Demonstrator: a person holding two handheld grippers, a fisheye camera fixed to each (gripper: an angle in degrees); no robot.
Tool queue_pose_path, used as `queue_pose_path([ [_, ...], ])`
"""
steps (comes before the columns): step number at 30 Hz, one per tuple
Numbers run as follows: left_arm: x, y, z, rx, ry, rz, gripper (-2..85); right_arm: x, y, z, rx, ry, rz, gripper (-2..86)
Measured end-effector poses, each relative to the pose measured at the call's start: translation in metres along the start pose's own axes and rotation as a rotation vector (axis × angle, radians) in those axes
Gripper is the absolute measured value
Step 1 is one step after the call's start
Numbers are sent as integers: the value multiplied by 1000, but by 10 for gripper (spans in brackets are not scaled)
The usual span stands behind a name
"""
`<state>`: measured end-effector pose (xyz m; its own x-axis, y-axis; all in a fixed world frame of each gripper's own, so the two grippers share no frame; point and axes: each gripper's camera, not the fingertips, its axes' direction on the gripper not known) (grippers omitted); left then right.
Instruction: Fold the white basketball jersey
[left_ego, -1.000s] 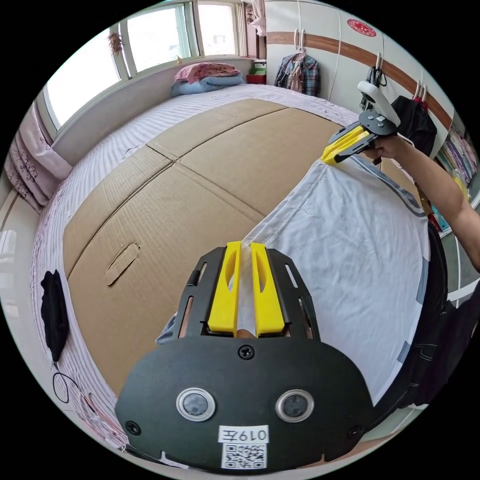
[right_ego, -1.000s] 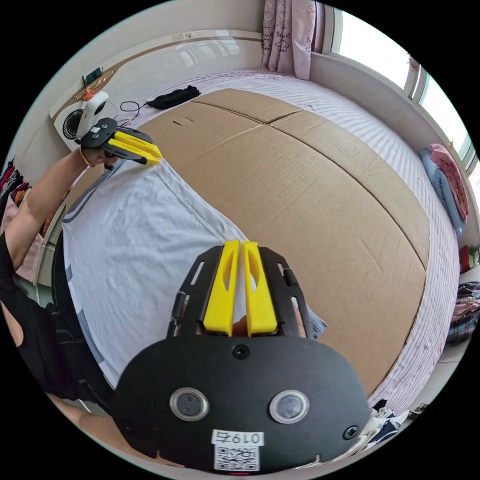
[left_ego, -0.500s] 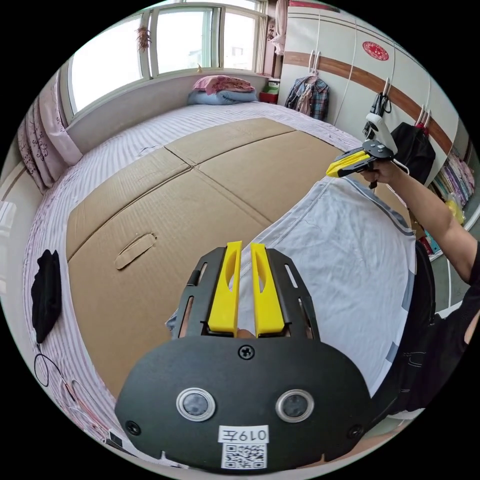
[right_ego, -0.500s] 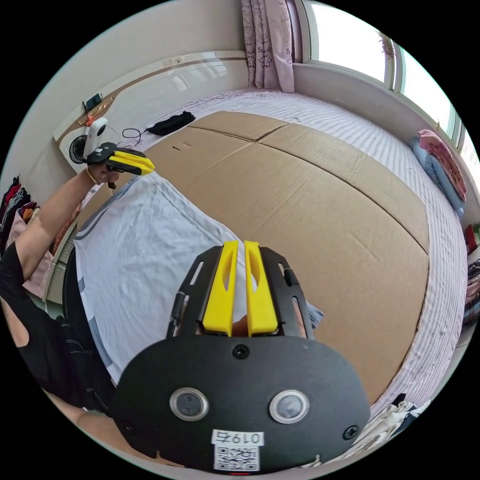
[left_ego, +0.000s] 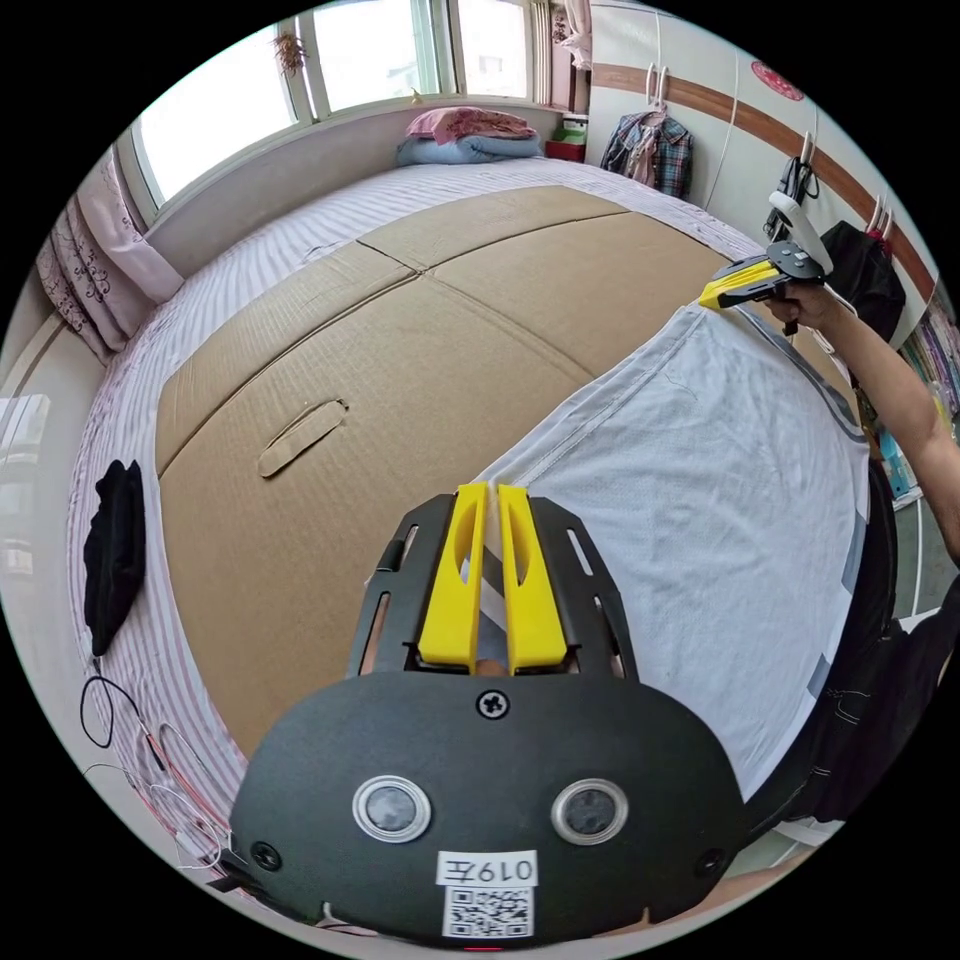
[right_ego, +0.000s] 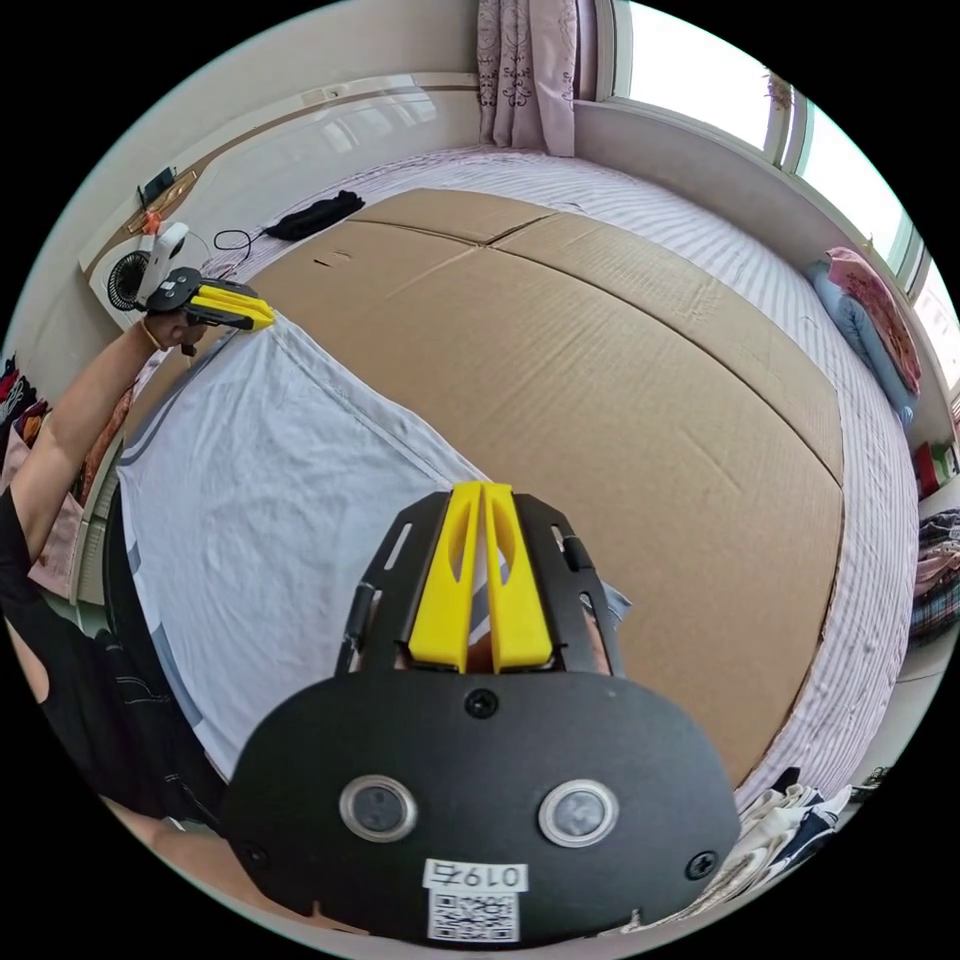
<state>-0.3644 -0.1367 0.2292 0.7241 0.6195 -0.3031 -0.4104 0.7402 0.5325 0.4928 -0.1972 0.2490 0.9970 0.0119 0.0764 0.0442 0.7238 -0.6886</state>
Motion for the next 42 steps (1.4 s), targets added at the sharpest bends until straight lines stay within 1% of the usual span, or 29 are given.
queue_pose_path([
  [3,2,8,-6,-5,-1,-19,19,7,23,17,5,8,3,-3],
  [6,-1,18,-13,-8,23,-61,29,21,49,34,16,-5,33,20],
  [8,-4,26,-19,5,55,-102,38,37,74,46,50,-27,89,57],
  [10,-9,37,-27,38,82,-152,43,52,95,54,73,-51,141,64],
  [12,-21,57,-41,103,94,-282,40,65,120,61,105,-59,196,65],
  [13,-24,63,-44,121,104,-309,37,70,137,62,137,-49,224,62],
  [15,-26,87,-65,174,64,-396,27,71,164,59,202,-25,240,52],
  [17,-20,107,-88,224,-2,-442,21,46,201,44,324,20,185,9],
  [18,-11,121,-105,261,-23,-447,18,36,211,40,357,41,174,6],
  [19,-5,129,-113,271,-34,-445,17,10,235,32,438,57,116,-1],
  [20,10,145,-129,277,-66,-438,16,-20,262,26,513,57,53,-3],
  [21,31,164,-145,292,-92,-404,16,-36,277,25,545,64,38,-4],
  [23,69,195,-165,293,-132,-359,16,-102,339,35,690,43,-28,2],
  [25,108,232,-182,273,-203,-391,16,-149,382,59,772,-10,-61,21],
  [26,134,260,-192,267,-251,-438,16,-178,405,82,776,-52,-90,44],
  [28,171,304,-207,288,-304,-528,15,-219,435,124,771,-102,-98,49],
  [30,214,364,-223,379,-315,-661,14,-253,461,165,751,-144,-78,40],
  [32,244,401,-232,465,-337,-736,13,-282,491,214,705,-237,-56,5],
  [34,269,423,-237,531,-337,-757,13,-297,506,245,638,-178,-86,-4],
  [35,285,426,-238,558,-293,-698,13,-298,517,259,624,-130,-91,-7],
  [36,301,421,-238,547,-239,-616,12,-297,523,265,623,-93,-79,-7],
  [37,308,417,-237,532,-223,-584,12,-291,536,275,629,19,-23,-8],
  [38,325,410,-237,499,-214,-528,12,-283,550,284,640,120,29,-9],
  [39,343,405,-238,474,-234,-483,12,-278,558,288,645,157,53,-9],
  [41,365,402,-237,420,-258,-466,11,-247,589,308,623,303,203,-9],
  [42,377,402,-235,388,-247,-457,11,-239,596,314,601,340,238,-9],
])
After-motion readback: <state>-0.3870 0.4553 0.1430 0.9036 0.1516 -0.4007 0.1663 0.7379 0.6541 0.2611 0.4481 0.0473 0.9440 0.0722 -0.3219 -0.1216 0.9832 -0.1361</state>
